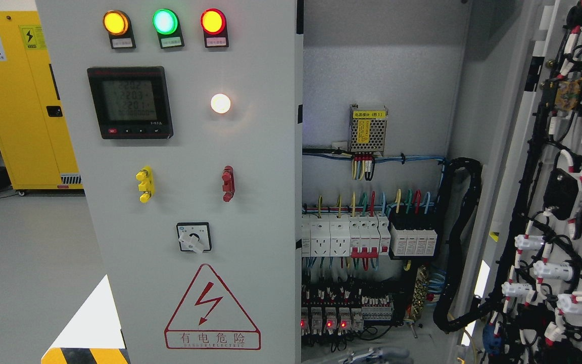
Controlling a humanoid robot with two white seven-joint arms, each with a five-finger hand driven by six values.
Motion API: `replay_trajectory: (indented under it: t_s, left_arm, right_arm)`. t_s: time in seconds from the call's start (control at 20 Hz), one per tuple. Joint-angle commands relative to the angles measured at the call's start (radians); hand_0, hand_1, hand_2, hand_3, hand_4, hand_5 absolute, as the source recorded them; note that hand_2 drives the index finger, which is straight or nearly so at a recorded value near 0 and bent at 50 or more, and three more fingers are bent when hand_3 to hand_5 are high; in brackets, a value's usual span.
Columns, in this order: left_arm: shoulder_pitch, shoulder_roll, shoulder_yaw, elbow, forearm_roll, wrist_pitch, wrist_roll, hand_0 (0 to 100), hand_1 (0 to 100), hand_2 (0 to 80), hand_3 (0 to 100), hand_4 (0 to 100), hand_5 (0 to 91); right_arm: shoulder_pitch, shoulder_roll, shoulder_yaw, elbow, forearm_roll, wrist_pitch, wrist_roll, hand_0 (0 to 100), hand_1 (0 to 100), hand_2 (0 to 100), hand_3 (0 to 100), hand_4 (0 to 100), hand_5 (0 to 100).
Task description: Open door with both hands
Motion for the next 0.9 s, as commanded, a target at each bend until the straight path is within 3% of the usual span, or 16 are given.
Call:
replay_trajectory:
  t_s: [0.0, 0.25, 0.6, 0.7, 0.85]
  left_arm:
    - [0.321, 0.119, 0.135, -0.017, -0.031, -0.020, -0.001, 12, 56, 0.0, 0, 0, 0.0]
    - [0.470, 0.109, 0.241, 0.233, -0.081, -0.158, 0.002, 12, 56, 0.0, 0, 0, 0.0]
    - [0.490, 0.098, 0.249, 0.759, -0.086, -0.409, 0.059, 12, 56, 0.0, 0, 0, 0.0]
    - [0.480, 0.080, 0.250, 0.923, -0.107, -0.515, 0.100, 12, 56, 0.0, 0, 0, 0.0]
    - [0.438, 0.032, 0.249, 1.185, -0.120, -0.670, 0.232, 12, 56, 0.0, 0, 0, 0.0]
  right_arm:
    - [0.002, 0.003, 0.000, 0.000, 0.000, 0.000, 0.000, 0, 50, 4, 0, 0, 0]
    - [0.001, -0.011, 0.000, 0.000, 0.000, 0.000, 0.000, 0, 50, 4, 0, 0, 0]
    - [0.002, -0.014, 0.000, 0.005, 0.000, 0.000, 0.000, 0, 50, 4, 0, 0, 0]
    - [0.002, -0.014, 0.000, 0.005, 0.000, 0.000, 0.000, 0, 50, 4, 0, 0, 0]
    - [0.002, -0.014, 0.008, 0.007, 0.000, 0.000, 0.000, 0, 50, 4, 0, 0, 0]
